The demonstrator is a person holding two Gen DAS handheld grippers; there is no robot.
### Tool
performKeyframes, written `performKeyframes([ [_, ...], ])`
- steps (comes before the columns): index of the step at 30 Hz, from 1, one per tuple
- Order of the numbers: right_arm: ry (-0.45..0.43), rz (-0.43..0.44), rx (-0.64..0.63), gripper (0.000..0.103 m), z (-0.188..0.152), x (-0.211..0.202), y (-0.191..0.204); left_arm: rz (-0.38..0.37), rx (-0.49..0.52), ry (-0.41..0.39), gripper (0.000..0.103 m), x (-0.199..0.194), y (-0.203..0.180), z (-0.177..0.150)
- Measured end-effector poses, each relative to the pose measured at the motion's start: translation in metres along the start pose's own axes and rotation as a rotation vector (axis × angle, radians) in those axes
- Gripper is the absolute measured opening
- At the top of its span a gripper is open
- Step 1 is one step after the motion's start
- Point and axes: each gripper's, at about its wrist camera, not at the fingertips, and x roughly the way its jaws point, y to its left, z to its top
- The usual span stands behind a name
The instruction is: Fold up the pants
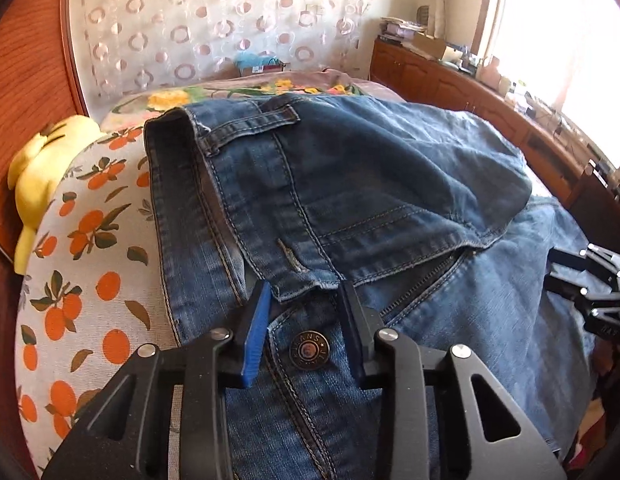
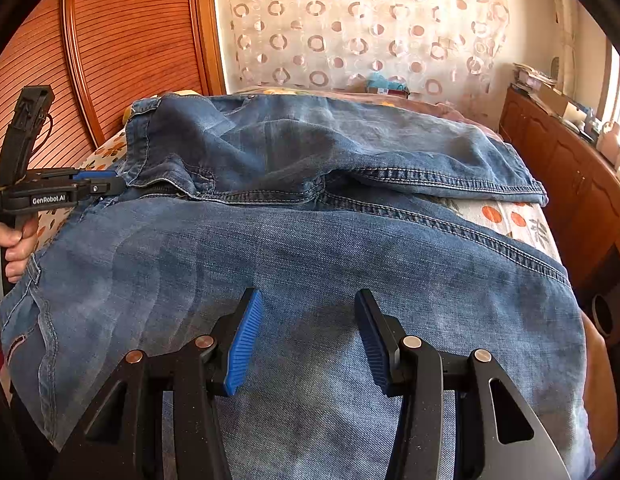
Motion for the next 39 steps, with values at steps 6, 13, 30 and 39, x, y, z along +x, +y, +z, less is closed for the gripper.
performKeyframes([
  [6, 0.0, 0.0, 0.0, 0.05, 0.0, 0.0, 0.0, 0.01, -0.006, -0.009, 0.004, -0.002, 0.0, 0.002],
  [13, 0.0, -0.001, 0.0, 0.05, 0.0, 0.0, 0.0, 0.027, 0.004, -0.051, 0.004, -0.018, 0.002, 0.001],
  [30, 0.0, 0.0, 0.002, 0.05, 0.001, 0.0, -0.001, 0.101, 0.045, -0.058, 0.006, -0.053, 0.002, -0.039],
  [39, 0.001, -0.002, 0.0, 0.05, 0.001, 0.001, 0.001, 0.052, 0.008, -0.059, 0.036, -0.063, 0.002, -0.043],
])
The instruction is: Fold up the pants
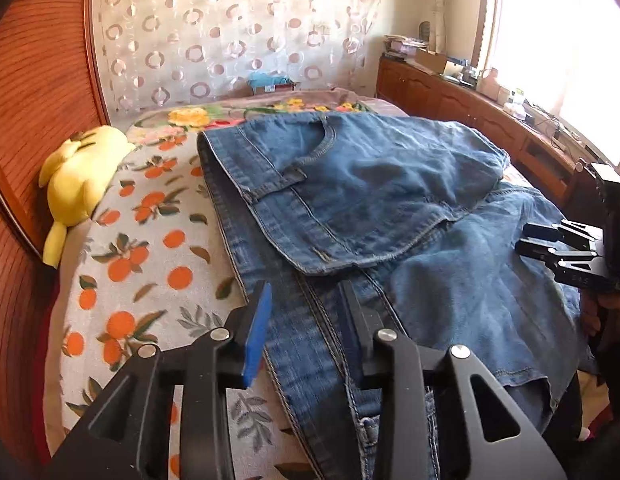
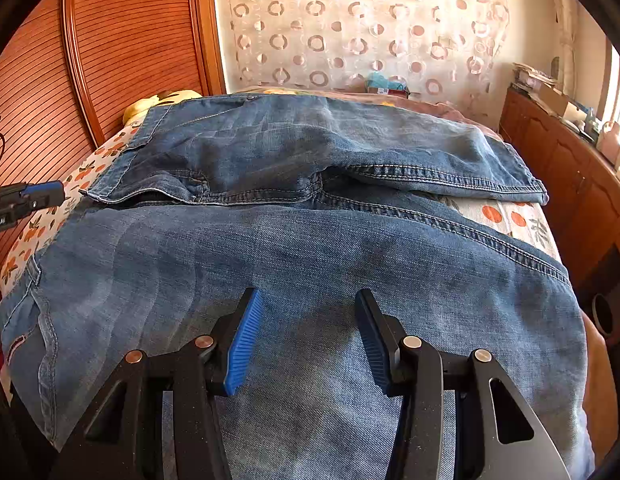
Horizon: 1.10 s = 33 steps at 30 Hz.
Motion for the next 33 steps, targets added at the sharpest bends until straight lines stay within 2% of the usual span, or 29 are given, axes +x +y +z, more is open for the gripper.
performKeyframes([
  [3, 0.0, 0.0, 0.0, 0.05, 0.0, 0.0, 0.0, -0.007, -0.008, 0.019, 0.04, 0.005, -0.005, -0.004],
  [8, 0.0, 0.001, 0.001, 0.05, 0.0, 0.0, 0.0, -0.039, 0.002, 0.052, 0.041, 0.014, -0.017, -0.009],
  [16, 0.0, 0.001, 0.001, 0.05, 0.0, 0.0, 0.001, -0.006, 0.024, 0.075, 0.041, 0.03, -0.021, -0.005],
  [18, 0.0, 0.002, 0.002, 0.05, 0.0, 0.0, 0.001, -0.015, 0.044, 0.072, 0.031, 0.031, -0.024, -0.006],
  [22, 0.0, 0.001, 0.001, 0.05, 0.0, 0.0, 0.001, 0.009, 0.082, 0.062, 0.021, 0.03, -0.027, -0.008],
  [25, -0.001, 0.002, 0.002, 0.05, 0.0, 0.0, 0.001, -0.012, 0.07, 0.069, 0.008, 0.031, -0.022, -0.006],
  [28, 0.0, 0.002, 0.002, 0.05, 0.0, 0.0, 0.001, -0.008, 0.049, 0.065, 0.005, 0.029, -0.021, -0.007],
  [33, -0.001, 0.007, 0.002, 0.05, 0.0, 0.001, 0.001, 0.01, -0.004, -0.003, 0.005, 0.001, -0.008, -0.003],
])
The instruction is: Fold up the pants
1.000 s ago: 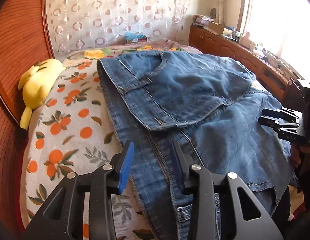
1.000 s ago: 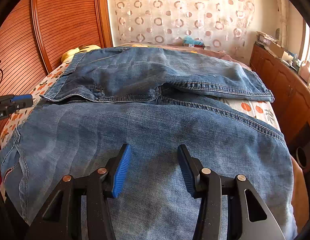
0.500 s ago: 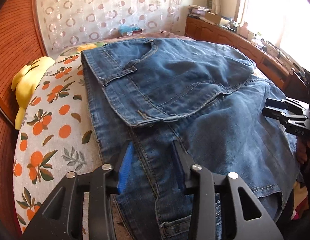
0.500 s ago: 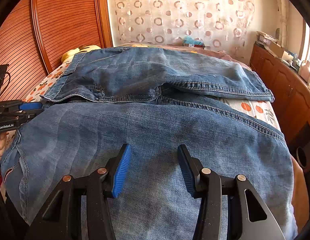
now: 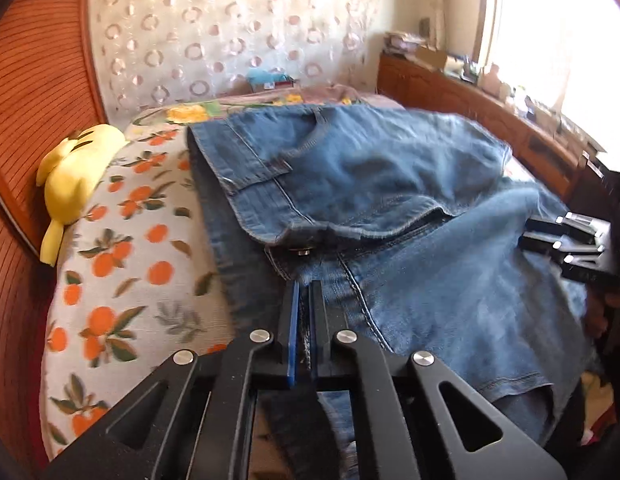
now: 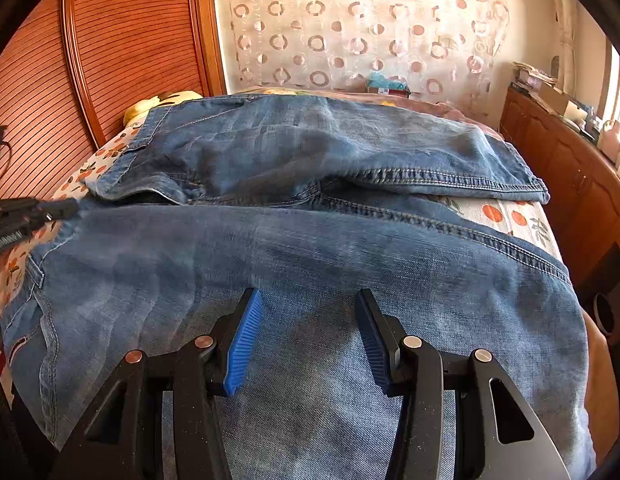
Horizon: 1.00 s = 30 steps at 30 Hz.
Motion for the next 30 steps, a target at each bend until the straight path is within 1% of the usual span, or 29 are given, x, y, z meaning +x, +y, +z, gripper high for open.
performKeyframes([
  [2, 0.0, 0.001, -0.004, 0.05, 0.0, 0.001, 0.0, 0.008, -0.003, 0.017, 0.005, 0.0, 0.005, -0.002],
  [5, 0.0, 0.0, -0.005, 0.05, 0.0, 0.001, 0.0, 0.011, 0.015, 0.066, 0.007, 0.011, 0.002, -0.008],
  [8, -0.018, -0.004, 0.005, 0.05, 0.0, -0.002, -0.002, 0.015, 0.001, 0.057, 0.008, 0.009, 0.001, -0.009],
  [10, -0.017, 0.006, 0.004, 0.05, 0.0, -0.003, -0.002, 0.006, -0.012, 0.037, 0.016, 0.003, 0.001, -0.008],
  [11, -0.014, 0.007, -0.004, 0.05, 0.0, -0.003, 0.0, -0.003, -0.015, 0.018, 0.021, -0.002, 0.0, -0.006],
  [12, -0.011, -0.004, -0.016, 0.05, -0.001, -0.005, 0.001, -0.013, -0.013, -0.001, 0.029, -0.007, -0.002, -0.004],
  [13, -0.015, -0.01, -0.023, 0.05, -0.002, -0.009, 0.002, -0.017, -0.006, -0.015, 0.033, -0.01, -0.004, -0.002],
  [15, -0.039, -0.003, -0.024, 0.05, -0.002, -0.022, 0.0, -0.029, 0.008, -0.05, 0.048, -0.019, -0.01, 0.002],
  [17, -0.064, -0.022, -0.015, 0.051, -0.006, -0.038, -0.006, -0.046, 0.019, -0.075, 0.049, -0.025, -0.016, 0.006],
  [19, -0.083, -0.036, 0.007, 0.051, -0.012, -0.053, -0.016, -0.056, 0.028, -0.083, 0.049, -0.026, -0.023, 0.013],
  [20, -0.089, -0.051, 0.021, 0.053, -0.016, -0.061, -0.024, -0.065, 0.034, -0.087, 0.053, -0.027, -0.028, 0.015],
  [22, -0.103, -0.098, 0.043, 0.054, -0.025, -0.076, -0.037, -0.09, 0.044, -0.097, 0.063, -0.027, -0.037, 0.02],
  [23, -0.107, -0.119, 0.057, 0.054, -0.032, -0.084, -0.045, -0.099, 0.049, -0.101, 0.071, -0.026, -0.042, 0.021],
  [24, -0.107, -0.137, 0.074, 0.055, -0.04, -0.092, -0.053, -0.105, 0.055, -0.101, 0.075, -0.025, -0.047, 0.021],
  [30, -0.071, -0.237, 0.155, 0.055, -0.085, -0.124, -0.088, -0.121, 0.08, -0.057, 0.077, -0.01, -0.066, 0.013],
])
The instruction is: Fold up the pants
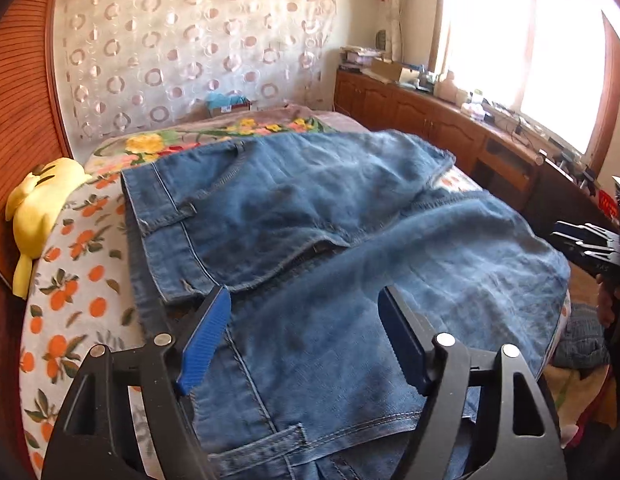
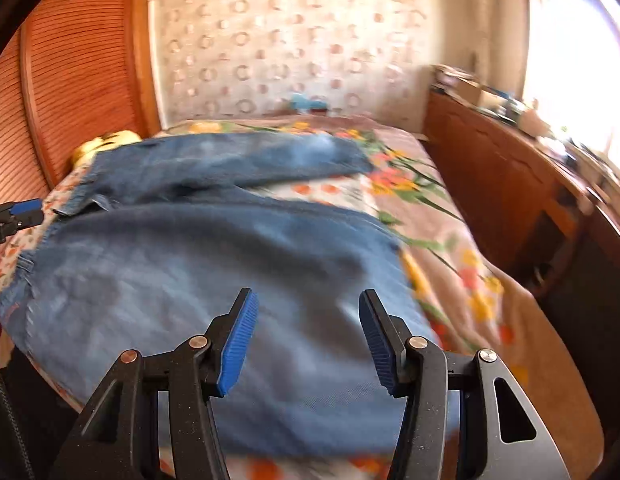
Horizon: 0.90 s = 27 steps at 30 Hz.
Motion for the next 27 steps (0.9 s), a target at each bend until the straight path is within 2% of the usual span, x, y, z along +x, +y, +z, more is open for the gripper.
performKeyframes([
  [4, 0.042, -0.035, 0.044, 0.055, -0.019, -0.013, -0.024, 0.001, 0.014, 0.035, 0.077, 0.01, -0.006, -0.009],
  [8, 0.1, -0.063, 0.025, 0.055, -0.032, -0.022, -0.036, 0.008, 0.014, 0.057, 0.077, 0.017, -0.006, -0.017],
  [13, 0.178, -0.103, -0.016, 0.055, -0.031, -0.02, -0.045, 0.011, 0.007, 0.085, 0.077, 0.027, -0.006, -0.025],
  [18, 0.235, -0.125, -0.02, 0.055, -0.022, -0.001, -0.05, 0.012, 0.007, 0.09, 0.077, 0.028, -0.006, -0.027],
  [25, 0.205, -0.093, -0.008, 0.055, -0.014, 0.01, -0.049, 0.029, 0.004, 0.072, 0.077, 0.01, -0.003, -0.032],
  [27, 0.186, -0.095, -0.009, 0.049, -0.016, 0.005, -0.05, 0.029, -0.009, 0.068, 0.077, -0.002, 0.002, -0.037],
])
